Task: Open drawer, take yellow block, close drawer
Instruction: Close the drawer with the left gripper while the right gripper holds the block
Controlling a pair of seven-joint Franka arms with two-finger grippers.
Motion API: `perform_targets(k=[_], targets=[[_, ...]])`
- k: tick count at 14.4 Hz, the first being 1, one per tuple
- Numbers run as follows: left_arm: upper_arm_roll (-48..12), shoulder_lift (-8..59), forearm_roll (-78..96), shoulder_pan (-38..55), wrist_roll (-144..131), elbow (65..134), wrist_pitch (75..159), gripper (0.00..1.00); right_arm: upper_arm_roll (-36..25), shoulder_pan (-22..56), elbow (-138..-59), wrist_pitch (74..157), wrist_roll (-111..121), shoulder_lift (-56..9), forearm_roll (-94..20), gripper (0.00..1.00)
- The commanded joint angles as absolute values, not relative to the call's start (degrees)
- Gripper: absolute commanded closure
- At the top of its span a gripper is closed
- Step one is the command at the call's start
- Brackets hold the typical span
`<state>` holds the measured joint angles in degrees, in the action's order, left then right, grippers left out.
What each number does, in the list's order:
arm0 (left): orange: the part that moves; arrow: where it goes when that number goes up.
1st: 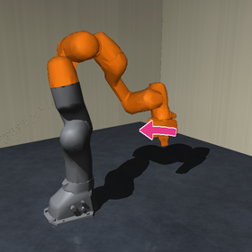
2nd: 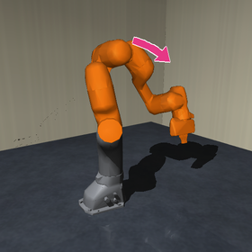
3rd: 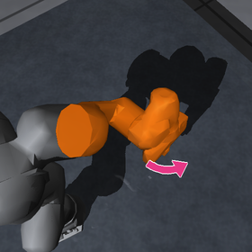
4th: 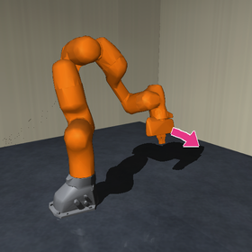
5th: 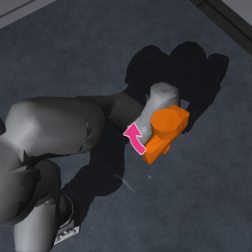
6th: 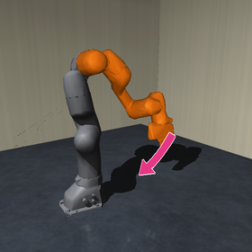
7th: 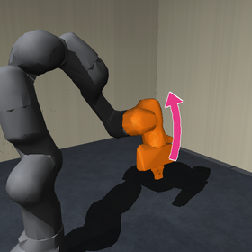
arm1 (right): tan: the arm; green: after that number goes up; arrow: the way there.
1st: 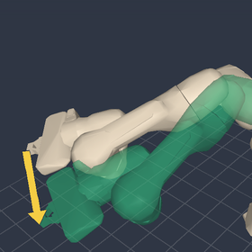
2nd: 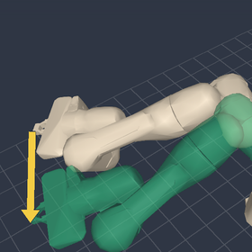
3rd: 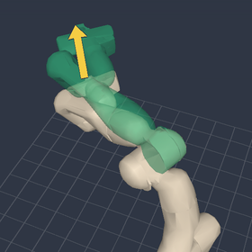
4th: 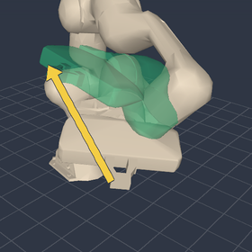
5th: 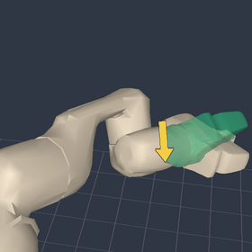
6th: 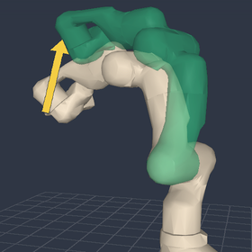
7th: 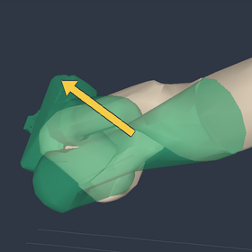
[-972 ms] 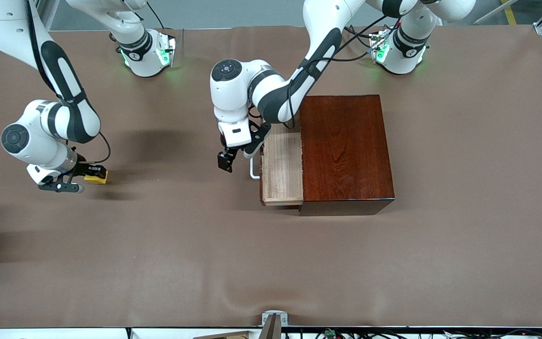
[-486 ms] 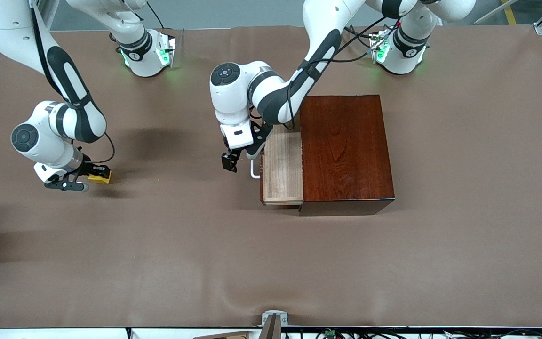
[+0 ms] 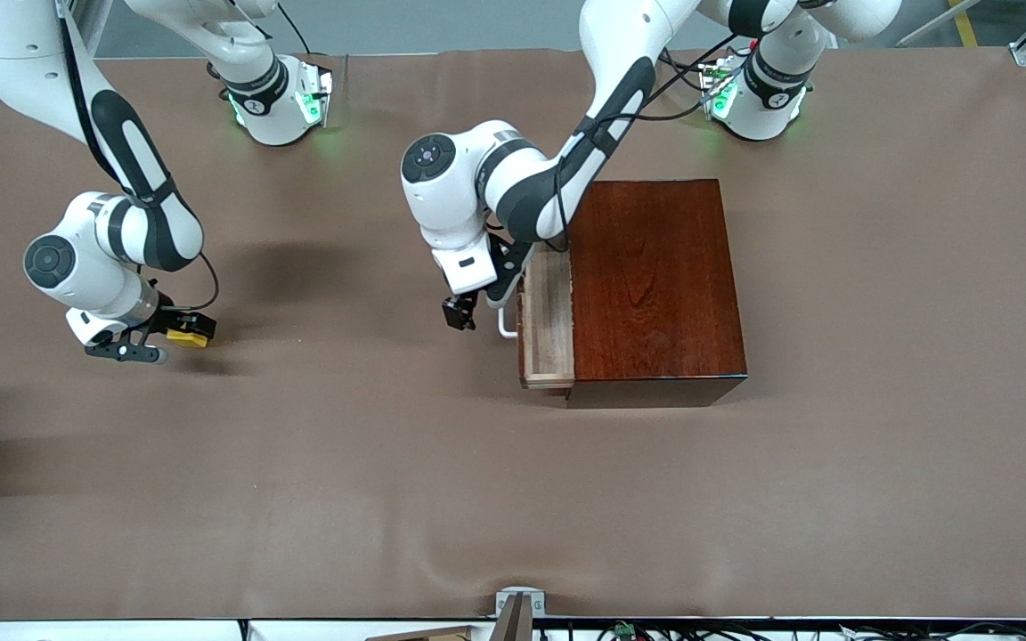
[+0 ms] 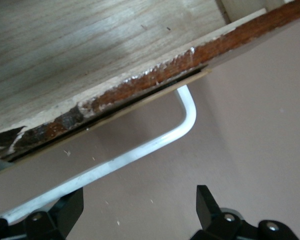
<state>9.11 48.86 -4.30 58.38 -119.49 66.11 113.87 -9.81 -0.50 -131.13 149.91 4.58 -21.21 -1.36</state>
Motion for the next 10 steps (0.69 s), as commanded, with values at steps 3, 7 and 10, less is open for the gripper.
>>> perform_targets(k=[3,7,10], targets=[[9.3,47.5,-6.5,56.4,-118.4,66.7,106.5,0.00,-9.1,-0.9,-127.1,139.5,4.0,-18.7,-2.3,0.00],[10.6,47.2,-6.5,56.3,-118.5,67.1,102.7,0.00,-9.1,-1.1,-120.4,127.3,4.0,-16.9,-2.3,0.00],[10.7,47.2,-6.5,56.0,-118.5,67.1,100.9,0.00,-9.1,-1.0,-118.4,123.6,4.0,-14.8,-2.5,0.00]])
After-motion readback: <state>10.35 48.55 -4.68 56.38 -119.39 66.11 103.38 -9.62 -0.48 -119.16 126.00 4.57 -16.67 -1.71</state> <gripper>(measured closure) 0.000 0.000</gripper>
